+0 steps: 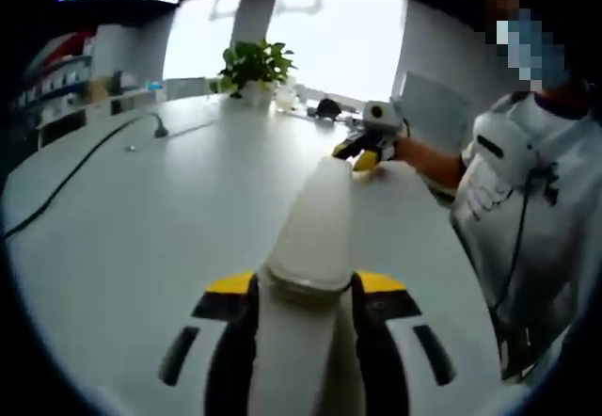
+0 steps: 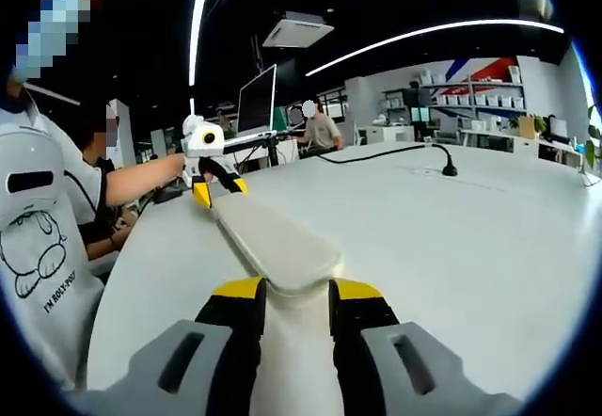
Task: Arrange the utensils inside the cutlery case until each visible utensil rests in its matching compartment.
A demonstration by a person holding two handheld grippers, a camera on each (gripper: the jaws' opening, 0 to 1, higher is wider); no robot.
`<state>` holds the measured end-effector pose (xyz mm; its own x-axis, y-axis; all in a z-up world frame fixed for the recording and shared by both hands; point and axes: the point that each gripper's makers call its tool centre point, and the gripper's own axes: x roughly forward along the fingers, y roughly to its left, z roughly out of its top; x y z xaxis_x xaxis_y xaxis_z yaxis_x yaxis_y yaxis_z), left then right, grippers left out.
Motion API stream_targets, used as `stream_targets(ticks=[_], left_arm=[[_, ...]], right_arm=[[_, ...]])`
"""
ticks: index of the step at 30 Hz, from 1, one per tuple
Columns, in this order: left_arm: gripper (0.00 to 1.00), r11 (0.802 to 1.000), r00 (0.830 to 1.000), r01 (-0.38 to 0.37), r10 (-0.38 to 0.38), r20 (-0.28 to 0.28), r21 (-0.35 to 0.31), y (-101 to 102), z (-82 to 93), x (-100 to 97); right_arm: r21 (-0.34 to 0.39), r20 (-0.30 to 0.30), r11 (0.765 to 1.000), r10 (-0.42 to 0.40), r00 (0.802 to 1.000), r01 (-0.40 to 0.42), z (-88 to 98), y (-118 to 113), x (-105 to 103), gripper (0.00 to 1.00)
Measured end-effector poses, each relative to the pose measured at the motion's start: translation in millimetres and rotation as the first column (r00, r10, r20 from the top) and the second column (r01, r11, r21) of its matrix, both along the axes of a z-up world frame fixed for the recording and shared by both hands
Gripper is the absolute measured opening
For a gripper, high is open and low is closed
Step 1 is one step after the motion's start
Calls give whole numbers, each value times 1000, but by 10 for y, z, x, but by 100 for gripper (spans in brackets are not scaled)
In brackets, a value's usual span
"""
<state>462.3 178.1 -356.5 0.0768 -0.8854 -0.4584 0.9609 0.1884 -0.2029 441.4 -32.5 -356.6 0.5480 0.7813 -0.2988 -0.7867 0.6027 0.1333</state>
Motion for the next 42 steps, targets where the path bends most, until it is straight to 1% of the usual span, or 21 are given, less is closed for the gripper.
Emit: stream_targets(ticks=[3,7,11,15,21,24,28,31,33,35,37,42], left_arm=[[42,1000,1000,-1,1,10,-3,0,-1,-1],[42,1000,1000,-1,1,20,8,8,-2,7],[42,1000,1000,-11,11,5,12,18,-6,25],[42,1000,1000,-11,11,15,19,13,-8,17],[42,1000,1000,-10,10,23,21,-3,-9,-4],[42,1000,1000,-11,10,29,21,5,-11,-4],[42,1000,999,-12,12,30,16,-3,-9,-10],[42,1000,999,-14,14,36,18,-3,-6,-9],[42,1000,999,-14,13,38,26,9,-25,-13],[42,1000,1000,-16,15,27,19,14,-38,-19],[42,1000,1000,-18,18,25,13,21,-37,-17],[42,1000,999,-14,14,35,15,33,-31,-7]], right_arm=[[2,7,1000,8,1000,-8,1,-2,-23,27],[-9,12,1000,8,1000,-8,0,-18,-25,24],[-17,14,1000,-5,1000,5,-5,-27,-18,22],[-25,21,1000,-8,1000,9,-3,-39,-31,21],[-85,78,996,-15,997,21,-12,-31,-34,21],[-78,92,997,-18,996,25,5,-39,-33,20],[-62,94,998,-26,995,31,11,-55,-25,20],[-26,109,999,-33,993,36,80,-55,-13,20],[1,107,1000,-31,994,32,113,-51,-2,20],[2,97,999,-33,995,33,84,-44,20,20],[-11,86,999,-31,996,32,37,-36,25,20],[-9,87,1000,-29,996,30,51,-30,18,21]])
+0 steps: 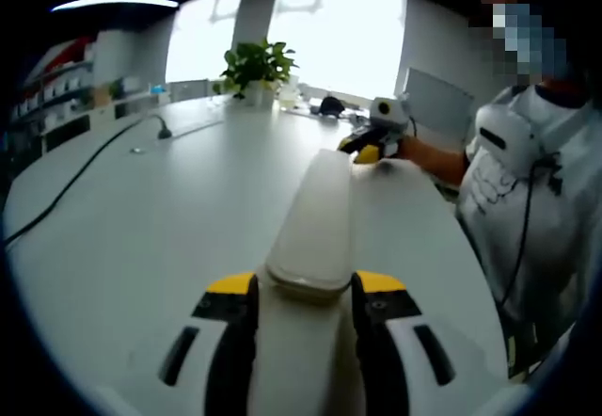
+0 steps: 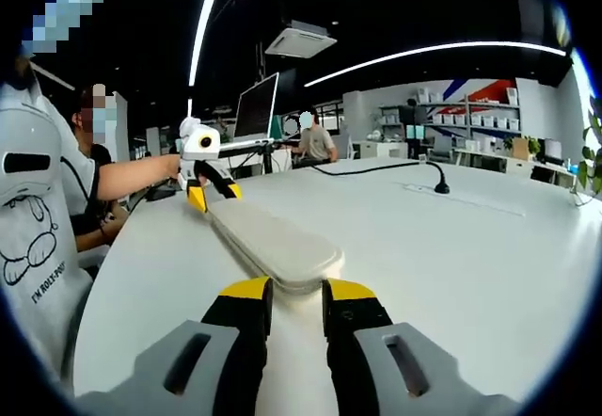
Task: Arrange the utensils inside the cutlery case until each visible utensil rests in its matching compartment.
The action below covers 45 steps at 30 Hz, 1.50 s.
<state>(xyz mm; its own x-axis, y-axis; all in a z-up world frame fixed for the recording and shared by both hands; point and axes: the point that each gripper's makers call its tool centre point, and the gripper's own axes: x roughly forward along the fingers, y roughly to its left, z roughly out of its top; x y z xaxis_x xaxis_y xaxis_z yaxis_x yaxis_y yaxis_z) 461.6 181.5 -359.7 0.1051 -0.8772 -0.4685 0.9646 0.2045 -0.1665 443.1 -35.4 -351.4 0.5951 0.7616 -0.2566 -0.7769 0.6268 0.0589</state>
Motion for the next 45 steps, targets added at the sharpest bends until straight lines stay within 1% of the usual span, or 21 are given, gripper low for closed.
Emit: stream_targets(ticks=[8,13,15,19,25,27,31,37,40,42,45], left_arm=[[42,1000,1000,0,0,8,5,17,8,32],[42,1000,1000,-4,4,2,7,12,13,27],[41,1000,1000,-10,10,-18,-6,5,29,21],[41,1000,1000,-10,10,-14,-15,-11,49,13],[42,1000,1000,1,-1,-7,-1,-11,23,23],[42,1000,1000,7,-7,-8,11,-11,-14,26],[42,1000,1000,-2,2,-13,1,-16,-10,53],[40,1000,998,-19,17,-64,-20,-11,-31,66],[39,999,998,-24,22,-61,-27,-12,-35,75],[38,999,997,-29,26,-74,-32,-11,-43,79],[39,999,997,-30,28,-70,-23,-14,-69,74]], right_arm=[[-4,-5,1000,-1,1000,1,3,7,-17,21],[-5,-7,1000,-2,1000,2,4,8,-32,21],[-5,-7,1000,-3,1000,3,0,1,-34,21],[16,-18,1000,0,1000,1,3,-5,-34,21],[20,-22,1000,5,1000,-4,-1,4,-51,21],[21,-21,1000,7,1000,-6,-3,7,-59,21],[17,-21,1000,7,1000,-7,-11,9,-76,21],[22,-23,1000,10,1000,-10,-11,13,-85,21],[21,-24,1000,14,1000,-14,-11,19,-93,21],[21,-23,1000,17,1000,-16,-12,23,-98,21],[21,-23,1000,19,1000,-19,-8,20,-101,21]])
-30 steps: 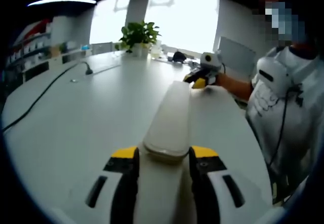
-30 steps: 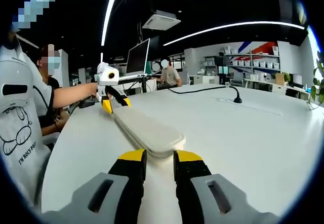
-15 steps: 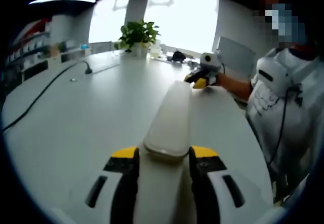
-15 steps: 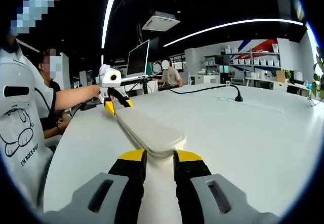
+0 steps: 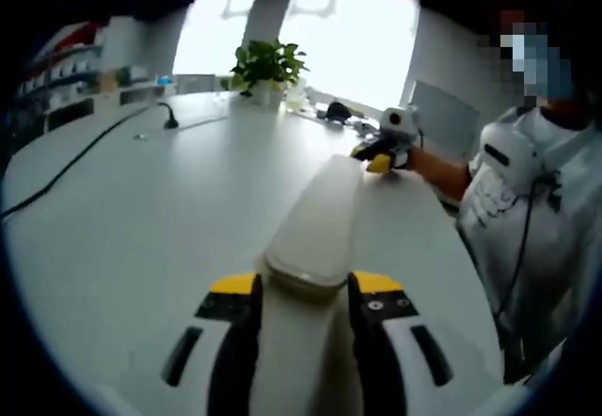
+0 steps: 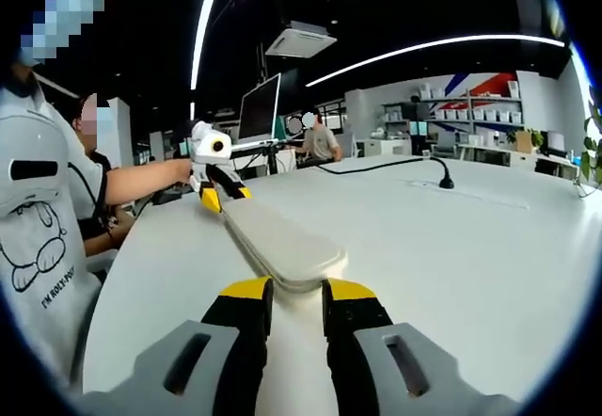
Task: Arrange the utensils inside the cutlery case until each visible utensil rests in its matching compartment.
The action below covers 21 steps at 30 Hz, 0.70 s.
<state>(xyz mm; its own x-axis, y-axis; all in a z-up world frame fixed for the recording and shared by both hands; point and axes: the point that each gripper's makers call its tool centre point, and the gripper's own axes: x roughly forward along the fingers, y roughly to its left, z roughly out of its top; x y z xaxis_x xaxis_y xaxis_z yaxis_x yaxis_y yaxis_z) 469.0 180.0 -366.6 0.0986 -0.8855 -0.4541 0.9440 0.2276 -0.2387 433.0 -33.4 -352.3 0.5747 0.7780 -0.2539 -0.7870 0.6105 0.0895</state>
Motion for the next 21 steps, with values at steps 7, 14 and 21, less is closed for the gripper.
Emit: stream_targets(ticks=[7,14,21], left_arm=[[41,1000,1000,-6,6,30,11,60,31,-17],[41,999,996,-33,34,83,-12,137,184,1],[41,1000,994,-24,24,104,-9,112,201,-48]], right_arm=[[1,21,999,47,999,-47,115,-65,56,36],[-46,12,987,152,988,-151,95,-69,192,45],[18,-7,960,281,960,-280,88,92,223,51]])
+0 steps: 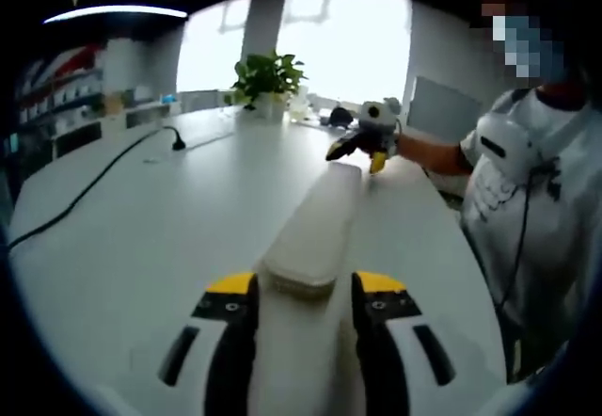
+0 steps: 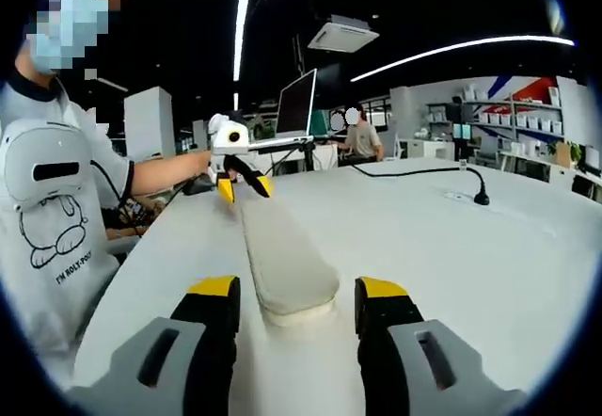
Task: Arrange the utensils inside the cutlery case until each visible utensil rests in its matching compartment.
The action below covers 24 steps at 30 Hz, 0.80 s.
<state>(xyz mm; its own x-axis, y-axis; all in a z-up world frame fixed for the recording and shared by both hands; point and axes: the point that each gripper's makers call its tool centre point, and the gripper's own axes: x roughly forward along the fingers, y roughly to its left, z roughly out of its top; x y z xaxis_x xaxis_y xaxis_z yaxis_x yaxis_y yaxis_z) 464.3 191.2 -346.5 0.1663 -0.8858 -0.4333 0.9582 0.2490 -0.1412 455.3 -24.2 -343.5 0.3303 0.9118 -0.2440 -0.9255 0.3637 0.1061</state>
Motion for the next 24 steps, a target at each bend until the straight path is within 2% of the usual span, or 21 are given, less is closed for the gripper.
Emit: stream_targets(ticks=[3,6,9,12,17,24], left_arm=[[39,999,1000,11,-11,-3,-48,-55,72,-41],[39,998,1000,26,-25,11,-59,-99,131,-84],[39,997,999,40,-39,7,-60,-115,141,-121],[39,998,999,43,-42,6,-52,-107,126,-135],[39,998,999,35,-35,-3,-50,-74,54,-138],[38,998,999,41,-41,10,-56,-82,101,-160]], right_arm=[[-32,7,999,20,1000,-20,-28,57,54,50],[-51,13,997,57,998,-56,-48,110,41,48],[-87,30,993,79,996,-76,-91,132,3,47],[-112,40,991,76,996,-71,-123,103,25,42],[-111,31,992,68,997,-64,-138,85,22,41],[-139,42,989,64,997,-57,-150,71,9,41]])
